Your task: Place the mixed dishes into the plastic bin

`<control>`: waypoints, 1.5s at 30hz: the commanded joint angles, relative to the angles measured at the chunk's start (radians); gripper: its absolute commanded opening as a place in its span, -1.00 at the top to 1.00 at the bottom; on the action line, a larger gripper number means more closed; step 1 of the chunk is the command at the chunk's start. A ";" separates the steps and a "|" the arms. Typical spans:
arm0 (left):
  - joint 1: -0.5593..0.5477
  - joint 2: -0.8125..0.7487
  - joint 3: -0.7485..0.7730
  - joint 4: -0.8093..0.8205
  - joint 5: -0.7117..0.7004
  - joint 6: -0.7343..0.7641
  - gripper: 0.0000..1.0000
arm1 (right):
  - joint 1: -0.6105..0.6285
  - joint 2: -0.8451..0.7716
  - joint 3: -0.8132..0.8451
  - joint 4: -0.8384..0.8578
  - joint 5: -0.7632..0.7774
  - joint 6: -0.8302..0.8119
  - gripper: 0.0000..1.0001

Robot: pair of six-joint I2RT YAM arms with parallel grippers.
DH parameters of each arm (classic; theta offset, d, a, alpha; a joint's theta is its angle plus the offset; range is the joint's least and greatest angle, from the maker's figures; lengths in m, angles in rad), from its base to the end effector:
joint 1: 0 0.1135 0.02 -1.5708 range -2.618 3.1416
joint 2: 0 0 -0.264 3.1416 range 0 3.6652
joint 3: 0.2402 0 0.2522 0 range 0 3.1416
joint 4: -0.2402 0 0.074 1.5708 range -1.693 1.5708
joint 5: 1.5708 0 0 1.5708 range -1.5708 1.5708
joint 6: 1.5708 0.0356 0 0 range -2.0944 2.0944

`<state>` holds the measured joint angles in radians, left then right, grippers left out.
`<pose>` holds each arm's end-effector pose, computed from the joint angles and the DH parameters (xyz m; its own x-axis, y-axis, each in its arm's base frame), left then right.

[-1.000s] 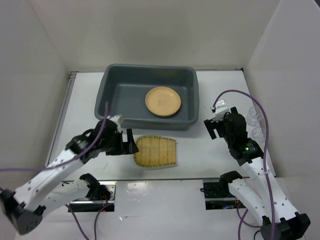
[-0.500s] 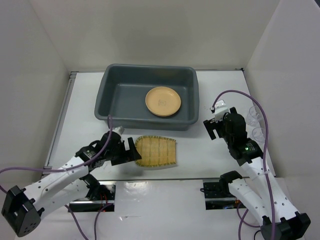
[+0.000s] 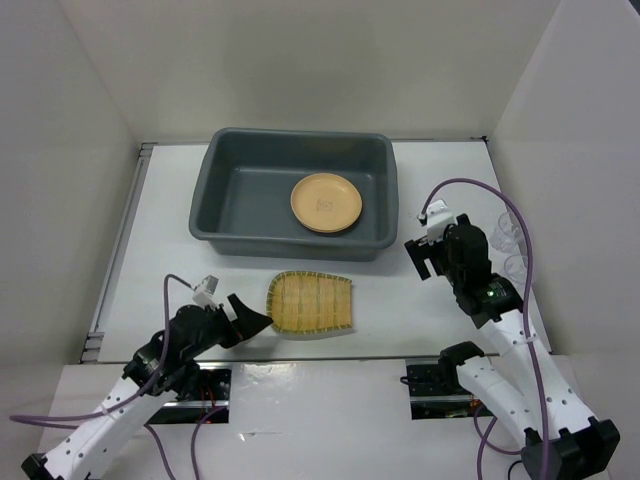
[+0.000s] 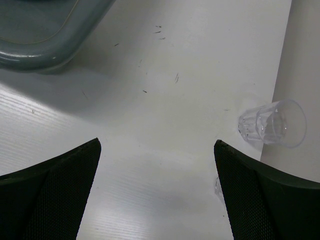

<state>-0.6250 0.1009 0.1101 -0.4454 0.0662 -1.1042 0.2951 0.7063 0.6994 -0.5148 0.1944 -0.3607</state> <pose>0.0805 -0.0610 0.1561 -0.7190 -0.5801 -0.3828 -0.0215 0.5690 -0.8220 0.1541 0.0397 0.2889 -0.4020 -0.4841 -0.7772 -0.2853 0.8728 -0.3961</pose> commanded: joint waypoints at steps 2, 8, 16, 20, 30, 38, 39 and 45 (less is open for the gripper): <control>0.005 -0.221 -0.023 -0.156 0.009 -0.074 -1.00 | 0.009 0.013 -0.001 0.042 -0.009 -0.004 -0.96; 0.005 0.251 0.057 -0.030 -0.017 -0.010 -1.00 | 0.009 0.022 -0.001 0.042 -0.018 -0.004 -0.96; 0.024 0.609 0.128 0.188 -0.043 0.024 -1.00 | -0.011 0.032 -0.001 0.033 -0.027 -0.004 -0.96; 0.044 0.722 0.128 0.318 0.027 0.061 -1.00 | -0.020 0.041 -0.001 0.033 -0.027 -0.004 -0.96; 0.022 1.201 0.262 0.562 0.172 0.167 -1.00 | -0.020 0.041 -0.001 0.033 -0.027 -0.014 -0.96; -0.012 1.266 0.275 0.579 0.192 0.178 0.17 | -0.020 0.032 -0.001 0.033 -0.027 -0.014 -0.96; -0.012 1.266 0.286 0.570 0.192 0.178 0.41 | -0.020 0.032 -0.001 0.033 -0.027 -0.014 -0.96; -0.068 1.254 0.342 0.424 0.182 0.201 1.00 | -0.030 0.010 -0.001 0.033 -0.018 -0.014 -0.96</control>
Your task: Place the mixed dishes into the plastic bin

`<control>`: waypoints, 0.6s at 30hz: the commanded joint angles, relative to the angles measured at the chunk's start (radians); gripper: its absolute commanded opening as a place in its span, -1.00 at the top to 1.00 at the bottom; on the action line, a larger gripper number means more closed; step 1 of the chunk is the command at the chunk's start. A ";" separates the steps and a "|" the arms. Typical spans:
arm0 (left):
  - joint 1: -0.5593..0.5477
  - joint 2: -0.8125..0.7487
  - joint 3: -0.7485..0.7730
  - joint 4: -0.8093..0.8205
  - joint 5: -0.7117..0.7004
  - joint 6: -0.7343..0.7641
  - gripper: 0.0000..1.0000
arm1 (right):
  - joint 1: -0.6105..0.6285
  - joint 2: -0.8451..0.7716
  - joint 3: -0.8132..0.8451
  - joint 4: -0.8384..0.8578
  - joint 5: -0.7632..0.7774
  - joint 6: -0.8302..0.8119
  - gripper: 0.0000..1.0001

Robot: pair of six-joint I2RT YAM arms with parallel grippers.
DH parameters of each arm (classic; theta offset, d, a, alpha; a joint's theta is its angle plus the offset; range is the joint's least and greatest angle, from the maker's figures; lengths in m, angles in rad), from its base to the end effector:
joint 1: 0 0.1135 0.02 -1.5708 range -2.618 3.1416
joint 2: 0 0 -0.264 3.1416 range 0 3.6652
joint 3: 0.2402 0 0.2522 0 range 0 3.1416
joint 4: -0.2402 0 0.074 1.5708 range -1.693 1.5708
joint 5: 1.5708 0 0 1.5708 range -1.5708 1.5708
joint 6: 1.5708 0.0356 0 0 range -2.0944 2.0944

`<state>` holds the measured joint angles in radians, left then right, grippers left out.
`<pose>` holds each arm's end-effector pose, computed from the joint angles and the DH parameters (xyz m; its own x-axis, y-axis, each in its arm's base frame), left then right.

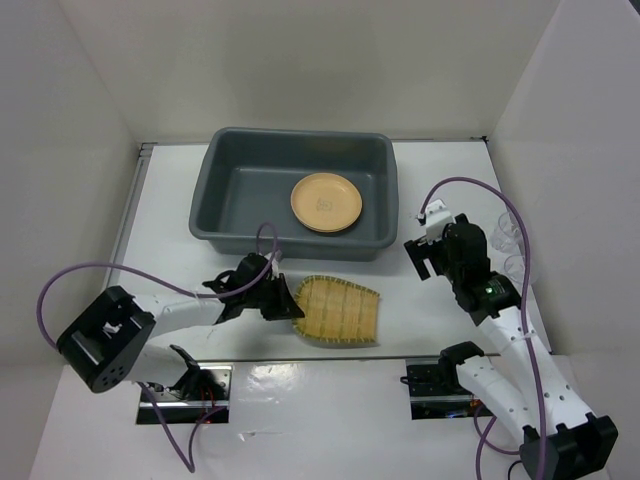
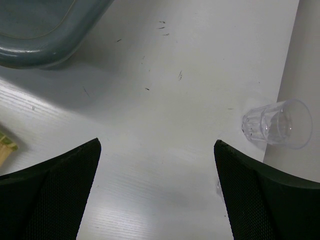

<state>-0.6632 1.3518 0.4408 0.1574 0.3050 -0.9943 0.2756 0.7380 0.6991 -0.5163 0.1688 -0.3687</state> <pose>0.1817 -0.1555 0.1406 -0.9309 -0.2875 -0.2252 -0.0379 0.6894 -0.7234 0.1599 0.0390 0.2840 -0.4260 -0.4897 -0.7608 -0.3049 0.8694 -0.3889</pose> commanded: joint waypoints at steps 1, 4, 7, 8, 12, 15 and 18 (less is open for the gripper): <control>-0.041 -0.025 0.057 -0.267 -0.056 0.100 1.00 | -0.010 -0.022 -0.001 0.035 0.018 0.004 -0.96; -0.061 -0.110 0.162 -0.465 0.015 0.178 1.00 | -0.010 -0.054 0.010 0.047 0.064 0.013 -0.96; -0.061 -0.177 0.358 -0.622 0.155 0.270 1.00 | -0.010 -0.095 0.010 0.071 0.145 0.037 -0.96; -0.061 -0.177 0.415 -0.659 0.187 0.287 1.00 | -0.010 -0.104 0.001 0.071 0.155 0.037 -0.96; -0.061 -0.027 0.747 -0.861 0.331 0.396 1.00 | -0.010 -0.127 0.000 0.081 0.166 0.046 -0.96; -0.038 0.073 1.031 -0.926 0.371 0.418 1.00 | -0.010 -0.137 0.000 0.081 0.178 0.047 -0.96; 0.031 0.203 1.301 -0.959 0.444 0.405 1.00 | -0.010 -0.137 0.000 0.081 0.178 0.047 -0.96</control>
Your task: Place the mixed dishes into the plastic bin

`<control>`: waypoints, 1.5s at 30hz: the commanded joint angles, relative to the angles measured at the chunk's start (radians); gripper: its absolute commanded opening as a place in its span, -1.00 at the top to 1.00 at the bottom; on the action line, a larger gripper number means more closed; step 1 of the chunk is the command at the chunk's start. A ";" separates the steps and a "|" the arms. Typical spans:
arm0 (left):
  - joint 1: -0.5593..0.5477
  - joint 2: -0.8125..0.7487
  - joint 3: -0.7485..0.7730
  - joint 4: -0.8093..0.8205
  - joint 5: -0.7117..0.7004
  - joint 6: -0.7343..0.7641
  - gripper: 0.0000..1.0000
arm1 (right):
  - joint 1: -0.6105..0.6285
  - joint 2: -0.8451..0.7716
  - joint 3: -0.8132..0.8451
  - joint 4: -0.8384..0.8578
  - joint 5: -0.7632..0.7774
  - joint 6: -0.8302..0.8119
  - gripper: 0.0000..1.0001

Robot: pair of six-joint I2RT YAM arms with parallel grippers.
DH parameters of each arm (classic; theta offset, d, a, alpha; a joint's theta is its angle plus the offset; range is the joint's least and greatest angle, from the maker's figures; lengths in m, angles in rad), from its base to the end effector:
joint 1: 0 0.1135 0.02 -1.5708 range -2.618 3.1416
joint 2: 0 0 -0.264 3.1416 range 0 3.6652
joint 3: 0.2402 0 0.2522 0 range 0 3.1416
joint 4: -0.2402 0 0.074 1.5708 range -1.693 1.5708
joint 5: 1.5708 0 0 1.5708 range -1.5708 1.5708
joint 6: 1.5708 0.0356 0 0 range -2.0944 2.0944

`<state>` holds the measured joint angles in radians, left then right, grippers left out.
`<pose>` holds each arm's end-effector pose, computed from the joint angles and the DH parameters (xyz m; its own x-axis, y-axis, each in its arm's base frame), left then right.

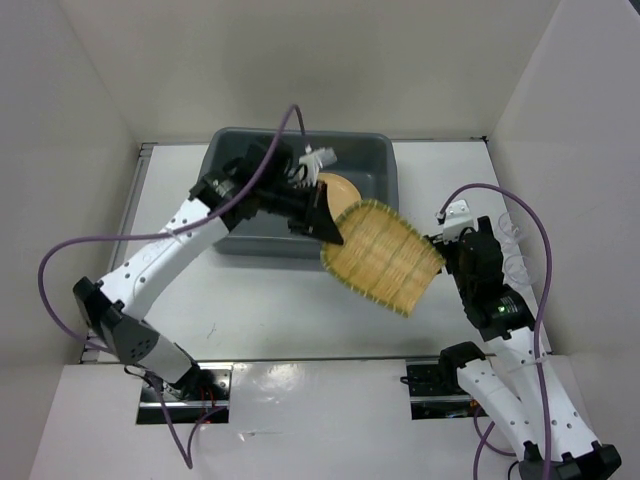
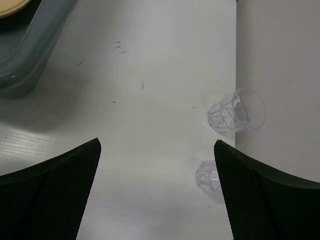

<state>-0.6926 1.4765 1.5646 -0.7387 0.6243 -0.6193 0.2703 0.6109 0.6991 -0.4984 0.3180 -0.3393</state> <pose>0.2297 -0.2176 0.3953 -0.8881 0.1249 -0.4424 0.4428 0.4911 -0.7502 0.1392 0.0270 0.3033 -0.3700 -0.4305 -0.8233 -0.1065 0.8999 -0.4228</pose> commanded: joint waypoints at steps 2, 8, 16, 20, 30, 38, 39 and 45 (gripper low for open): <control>0.109 0.149 0.306 -0.073 0.138 0.021 1.00 | -0.005 -0.019 0.000 0.063 0.020 0.017 -0.96; 0.361 0.456 0.624 -0.126 0.161 0.044 1.00 | -0.005 -0.019 0.000 0.063 0.020 0.017 -0.96; 0.459 0.744 0.778 -0.083 0.123 0.038 1.00 | -0.005 -0.019 0.000 0.063 0.001 0.008 -0.96; 0.459 0.866 0.853 -0.065 0.134 0.038 1.00 | -0.005 -0.019 0.000 0.063 0.001 0.008 -0.96; 0.459 1.155 1.205 -0.231 0.091 0.079 1.00 | -0.005 -0.010 0.000 0.063 -0.008 0.008 -0.96; 0.473 1.377 1.570 -0.490 0.060 0.119 1.00 | -0.005 0.021 0.000 0.054 -0.017 0.008 -0.96; 0.473 1.386 1.547 -0.490 0.060 0.128 1.00 | -0.005 0.021 0.000 0.054 -0.017 0.008 -0.96; 0.473 1.386 1.572 -0.534 0.014 0.128 1.00 | -0.005 0.030 0.000 0.054 -0.017 -0.001 -0.96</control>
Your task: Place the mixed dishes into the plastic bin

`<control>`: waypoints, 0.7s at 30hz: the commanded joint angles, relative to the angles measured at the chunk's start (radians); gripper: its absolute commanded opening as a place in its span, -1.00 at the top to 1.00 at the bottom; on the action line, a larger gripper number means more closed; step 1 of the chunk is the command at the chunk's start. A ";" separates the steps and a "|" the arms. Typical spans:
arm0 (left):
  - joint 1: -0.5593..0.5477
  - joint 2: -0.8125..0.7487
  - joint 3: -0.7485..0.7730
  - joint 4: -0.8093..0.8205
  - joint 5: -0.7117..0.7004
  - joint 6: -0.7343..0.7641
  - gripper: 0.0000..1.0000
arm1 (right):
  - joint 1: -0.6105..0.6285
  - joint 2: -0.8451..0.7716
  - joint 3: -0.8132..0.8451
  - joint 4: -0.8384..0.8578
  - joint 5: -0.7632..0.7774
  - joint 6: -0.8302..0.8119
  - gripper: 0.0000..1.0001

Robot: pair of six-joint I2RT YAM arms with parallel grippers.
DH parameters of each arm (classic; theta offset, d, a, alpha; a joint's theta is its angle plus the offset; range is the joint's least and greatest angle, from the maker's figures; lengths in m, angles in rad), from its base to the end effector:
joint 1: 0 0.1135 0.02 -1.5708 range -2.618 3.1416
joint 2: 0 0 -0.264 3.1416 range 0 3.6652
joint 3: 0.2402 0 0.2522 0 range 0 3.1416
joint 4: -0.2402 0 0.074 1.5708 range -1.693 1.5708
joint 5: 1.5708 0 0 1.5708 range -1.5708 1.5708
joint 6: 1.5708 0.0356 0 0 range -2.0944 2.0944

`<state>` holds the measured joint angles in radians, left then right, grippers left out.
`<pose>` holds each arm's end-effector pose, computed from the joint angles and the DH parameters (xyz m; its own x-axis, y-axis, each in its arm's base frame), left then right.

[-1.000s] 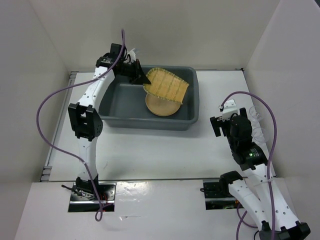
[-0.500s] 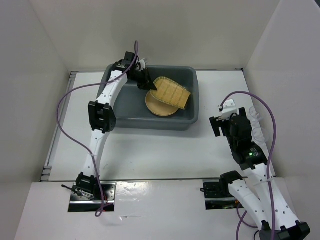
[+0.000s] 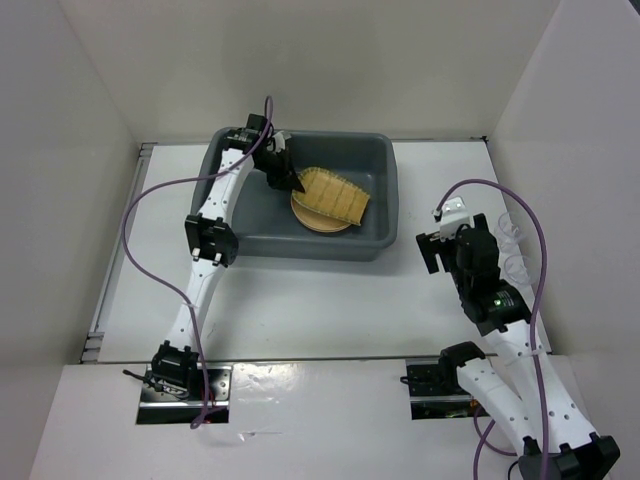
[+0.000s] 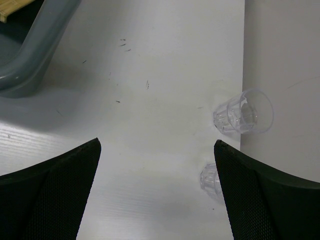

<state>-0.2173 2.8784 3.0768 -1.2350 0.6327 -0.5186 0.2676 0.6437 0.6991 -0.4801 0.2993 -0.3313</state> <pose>0.5379 -0.1403 0.2009 -0.9618 -0.1970 -0.1899 -0.0102 0.7195 -0.6944 0.1460 0.0291 0.3009 -0.3779 -0.4259 -0.8221 -0.1232 0.9032 -0.4113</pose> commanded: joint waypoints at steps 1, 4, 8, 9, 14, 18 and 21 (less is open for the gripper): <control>-0.002 -0.016 0.060 -0.038 0.005 0.028 1.00 | -0.002 0.007 0.000 0.035 0.001 -0.009 -0.96; 0.007 0.010 0.060 -0.060 0.016 0.038 0.85 | -0.002 0.007 0.000 0.035 -0.008 -0.009 -0.96; 0.007 0.001 0.060 -0.060 -0.049 0.048 -1.00 | -0.002 0.007 0.000 0.035 -0.017 -0.009 -0.96; 0.007 -0.011 0.060 -0.060 -0.060 0.036 -1.00 | -0.002 0.007 0.000 0.035 -0.017 -0.009 -0.96; 0.028 -0.174 0.060 -0.060 -0.224 -0.014 -1.00 | -0.011 0.016 0.000 0.035 -0.017 0.001 -0.96; 0.029 -0.378 0.060 -0.060 -0.474 0.002 -1.00 | -0.048 0.085 0.052 0.046 0.063 0.063 -0.96; 0.050 -0.562 -0.048 -0.060 -0.576 0.032 -1.00 | -0.137 0.233 0.222 -0.032 -0.012 0.074 -0.96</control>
<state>-0.1905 2.5603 3.0516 -1.3056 0.2287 -0.5205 0.1932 0.7704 0.7719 -0.5186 0.2993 -0.2993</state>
